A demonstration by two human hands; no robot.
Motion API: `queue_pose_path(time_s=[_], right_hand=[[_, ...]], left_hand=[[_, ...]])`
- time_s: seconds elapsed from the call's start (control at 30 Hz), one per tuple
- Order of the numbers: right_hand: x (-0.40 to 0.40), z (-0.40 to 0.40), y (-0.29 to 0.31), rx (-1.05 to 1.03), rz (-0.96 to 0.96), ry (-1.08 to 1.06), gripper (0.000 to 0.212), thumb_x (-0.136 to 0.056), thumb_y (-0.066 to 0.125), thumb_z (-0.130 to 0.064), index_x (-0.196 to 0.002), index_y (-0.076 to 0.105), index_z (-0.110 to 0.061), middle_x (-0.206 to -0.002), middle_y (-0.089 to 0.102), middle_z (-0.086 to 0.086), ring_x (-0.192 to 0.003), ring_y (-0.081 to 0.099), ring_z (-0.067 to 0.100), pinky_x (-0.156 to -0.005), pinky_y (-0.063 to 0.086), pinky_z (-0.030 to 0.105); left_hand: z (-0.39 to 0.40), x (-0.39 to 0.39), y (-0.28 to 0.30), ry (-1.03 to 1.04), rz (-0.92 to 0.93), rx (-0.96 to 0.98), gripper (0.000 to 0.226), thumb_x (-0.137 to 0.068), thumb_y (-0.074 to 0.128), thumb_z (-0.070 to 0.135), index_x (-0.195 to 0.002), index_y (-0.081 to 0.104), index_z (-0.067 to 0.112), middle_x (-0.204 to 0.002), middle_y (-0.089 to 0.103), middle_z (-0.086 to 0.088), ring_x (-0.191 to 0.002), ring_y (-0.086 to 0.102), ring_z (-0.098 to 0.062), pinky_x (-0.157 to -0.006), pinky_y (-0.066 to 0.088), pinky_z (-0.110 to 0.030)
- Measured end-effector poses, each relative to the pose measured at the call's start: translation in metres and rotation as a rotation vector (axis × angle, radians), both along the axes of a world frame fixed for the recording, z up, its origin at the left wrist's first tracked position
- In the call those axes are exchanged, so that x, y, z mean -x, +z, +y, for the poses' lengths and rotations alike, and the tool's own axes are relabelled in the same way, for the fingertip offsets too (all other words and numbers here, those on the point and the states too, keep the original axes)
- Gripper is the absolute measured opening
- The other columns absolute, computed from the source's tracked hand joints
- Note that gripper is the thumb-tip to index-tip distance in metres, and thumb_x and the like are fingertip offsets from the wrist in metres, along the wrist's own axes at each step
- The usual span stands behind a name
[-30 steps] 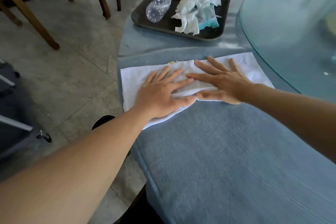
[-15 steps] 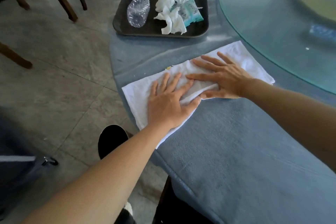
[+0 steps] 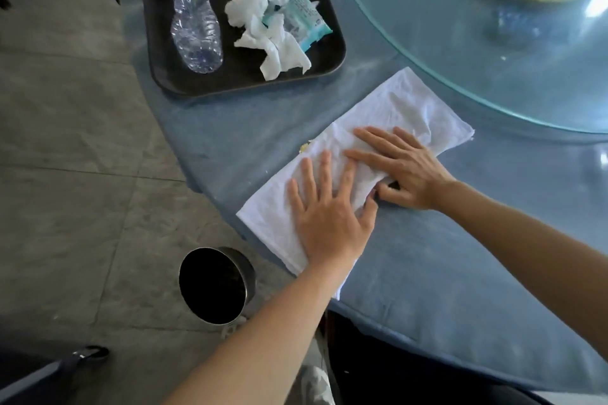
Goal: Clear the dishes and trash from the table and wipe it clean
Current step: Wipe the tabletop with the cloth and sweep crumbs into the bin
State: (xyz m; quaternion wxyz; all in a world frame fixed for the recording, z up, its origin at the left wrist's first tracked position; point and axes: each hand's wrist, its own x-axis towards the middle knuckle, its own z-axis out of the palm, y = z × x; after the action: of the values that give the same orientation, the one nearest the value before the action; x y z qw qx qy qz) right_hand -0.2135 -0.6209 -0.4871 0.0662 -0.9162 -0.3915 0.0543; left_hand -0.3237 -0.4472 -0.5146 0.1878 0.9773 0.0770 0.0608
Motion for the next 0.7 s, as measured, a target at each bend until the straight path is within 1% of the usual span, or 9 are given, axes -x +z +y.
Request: queue_pose_path(time_s=[0.13, 0.27, 0.4, 0.6, 0.7], right_hand=[[-0.005, -0.001, -0.001, 0.041, 0.009, 0.000, 0.077, -0.089, 0.045, -0.055, -0.162, 0.028, -0.041, -0.174, 0.018, -0.001, -0.160, 0.017, 0.022, -0.125, 0.016, 0.051], [-0.003, -0.002, -0.007, 0.032, -0.007, -0.011, 0.079, -0.086, 0.045, -0.055, -0.162, 0.026, -0.043, -0.174, 0.018, -0.002, -0.160, 0.016, 0.020, -0.125, 0.017, 0.053], [-0.003, -0.005, -0.004, 0.025, 0.005, -0.012, 0.079, -0.086, 0.044, -0.055, -0.162, 0.025, -0.044, -0.174, 0.017, -0.002, -0.160, 0.018, 0.021, -0.126, 0.018, 0.054], [-0.004, -0.008, -0.006, 0.001, 0.014, -0.010, 0.079, -0.087, 0.045, -0.055, -0.163, 0.024, -0.044, -0.174, 0.016, -0.001, -0.160, 0.017, 0.022, -0.127, 0.015, 0.053], [-0.004, -0.007, -0.010, -0.001, 0.026, -0.020, 0.078, -0.088, 0.044, -0.057, -0.163, 0.024, -0.043, -0.174, 0.016, -0.001, -0.160, 0.018, 0.022, -0.127, 0.013, 0.053]], left_hand=[[0.000, -0.001, -0.005, -0.046, 0.039, -0.037, 0.075, -0.093, 0.034, 0.067, -0.161, 0.020, 0.039, -0.172, 0.013, -0.002, -0.158, 0.001, -0.034, -0.123, 0.008, -0.061], [0.001, 0.001, -0.007, -0.073, 0.081, -0.068, 0.075, -0.093, 0.032, 0.067, -0.161, 0.020, 0.038, -0.172, 0.010, -0.003, -0.158, 0.001, -0.036, -0.123, 0.007, -0.062], [0.000, 0.000, -0.003, -0.090, 0.114, -0.081, 0.075, -0.093, 0.034, 0.065, -0.161, 0.019, 0.038, -0.172, 0.008, -0.004, -0.158, 0.000, -0.036, -0.122, 0.009, -0.063], [-0.002, -0.001, 0.007, -0.102, 0.166, -0.115, 0.076, -0.092, 0.039, 0.061, -0.161, 0.021, 0.038, -0.172, 0.012, -0.005, -0.158, 0.003, -0.036, -0.122, 0.010, -0.064], [0.001, -0.002, 0.001, -0.109, 0.145, -0.149, 0.076, -0.091, 0.040, 0.061, -0.161, 0.022, 0.037, -0.172, 0.013, -0.004, -0.158, 0.004, -0.036, -0.122, 0.010, -0.063]])
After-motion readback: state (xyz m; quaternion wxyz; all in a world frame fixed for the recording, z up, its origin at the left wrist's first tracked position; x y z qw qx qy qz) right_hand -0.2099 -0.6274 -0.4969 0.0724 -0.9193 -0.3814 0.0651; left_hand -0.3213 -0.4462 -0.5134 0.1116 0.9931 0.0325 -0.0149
